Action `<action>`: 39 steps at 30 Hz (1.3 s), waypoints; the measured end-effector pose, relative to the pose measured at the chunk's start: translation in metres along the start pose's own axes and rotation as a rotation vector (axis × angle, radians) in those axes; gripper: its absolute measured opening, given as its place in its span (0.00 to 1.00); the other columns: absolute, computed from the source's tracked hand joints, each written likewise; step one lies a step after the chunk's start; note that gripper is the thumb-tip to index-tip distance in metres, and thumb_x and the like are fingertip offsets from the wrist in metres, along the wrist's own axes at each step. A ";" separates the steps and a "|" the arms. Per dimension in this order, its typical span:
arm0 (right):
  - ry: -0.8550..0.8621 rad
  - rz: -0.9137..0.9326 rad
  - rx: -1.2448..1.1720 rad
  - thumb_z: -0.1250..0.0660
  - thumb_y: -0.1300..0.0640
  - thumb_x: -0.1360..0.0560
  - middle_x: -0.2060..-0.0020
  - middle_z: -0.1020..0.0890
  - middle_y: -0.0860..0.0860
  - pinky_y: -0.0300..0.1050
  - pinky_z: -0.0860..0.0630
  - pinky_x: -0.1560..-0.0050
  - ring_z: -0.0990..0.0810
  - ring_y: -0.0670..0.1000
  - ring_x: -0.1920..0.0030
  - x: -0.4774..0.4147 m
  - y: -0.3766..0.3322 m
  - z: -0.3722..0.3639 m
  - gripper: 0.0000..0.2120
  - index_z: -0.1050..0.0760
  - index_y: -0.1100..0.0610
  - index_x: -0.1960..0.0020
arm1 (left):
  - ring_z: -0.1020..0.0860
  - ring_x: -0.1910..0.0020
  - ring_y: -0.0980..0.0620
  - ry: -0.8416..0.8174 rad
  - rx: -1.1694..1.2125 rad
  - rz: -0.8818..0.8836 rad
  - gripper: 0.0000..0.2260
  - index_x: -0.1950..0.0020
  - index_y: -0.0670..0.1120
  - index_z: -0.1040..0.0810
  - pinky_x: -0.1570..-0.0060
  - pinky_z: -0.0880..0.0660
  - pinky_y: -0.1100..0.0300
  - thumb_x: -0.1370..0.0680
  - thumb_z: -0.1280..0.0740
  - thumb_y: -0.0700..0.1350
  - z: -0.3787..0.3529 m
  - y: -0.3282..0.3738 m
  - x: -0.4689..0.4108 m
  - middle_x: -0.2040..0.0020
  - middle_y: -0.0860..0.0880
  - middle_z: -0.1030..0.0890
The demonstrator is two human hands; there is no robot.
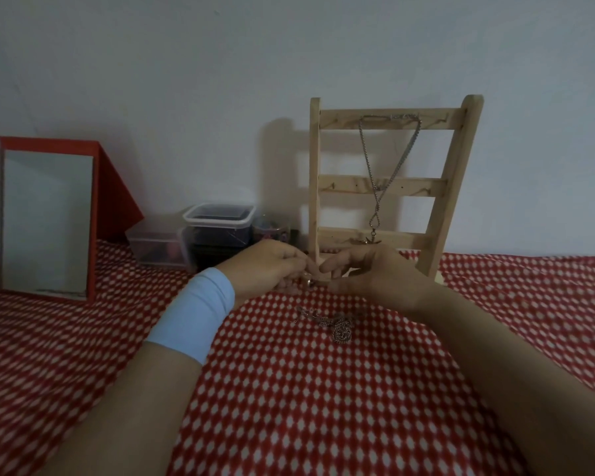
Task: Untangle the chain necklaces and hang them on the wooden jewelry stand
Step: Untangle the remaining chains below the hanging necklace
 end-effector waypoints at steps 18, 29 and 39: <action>0.067 0.034 0.084 0.26 0.61 0.25 0.63 0.18 0.45 0.37 0.22 0.53 0.20 0.44 0.62 -0.005 0.001 0.000 0.07 0.17 0.49 0.52 | 0.20 0.48 0.46 0.108 0.842 -0.113 0.16 0.65 0.43 0.29 0.35 0.28 0.48 0.17 0.44 0.42 0.030 -0.008 0.008 0.56 0.44 0.18; -0.290 0.029 0.285 0.28 0.62 0.23 0.47 0.15 0.40 0.28 0.27 0.41 0.19 0.35 0.46 -0.002 0.001 -0.036 0.11 0.15 0.50 0.44 | 0.40 0.81 0.56 0.291 0.706 0.065 0.16 0.68 0.47 0.35 0.79 0.42 0.67 0.20 0.39 0.44 0.050 -0.036 0.028 0.75 0.50 0.34; -0.237 0.155 0.289 0.26 0.68 0.27 0.47 0.15 0.41 0.32 0.24 0.40 0.19 0.37 0.46 0.000 0.003 -0.053 0.16 0.14 0.50 0.45 | 0.25 0.67 0.56 0.202 -0.525 0.145 0.17 0.73 0.48 0.32 0.68 0.32 0.67 0.29 0.32 0.35 0.056 -0.071 0.044 0.70 0.51 0.24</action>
Point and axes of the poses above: each hand's wrist, its own x-axis away from the middle knuckle, its own z-axis out of the back of the hand, y = z × x, the point moved 3 cm from there along -x, towards the middle knuckle
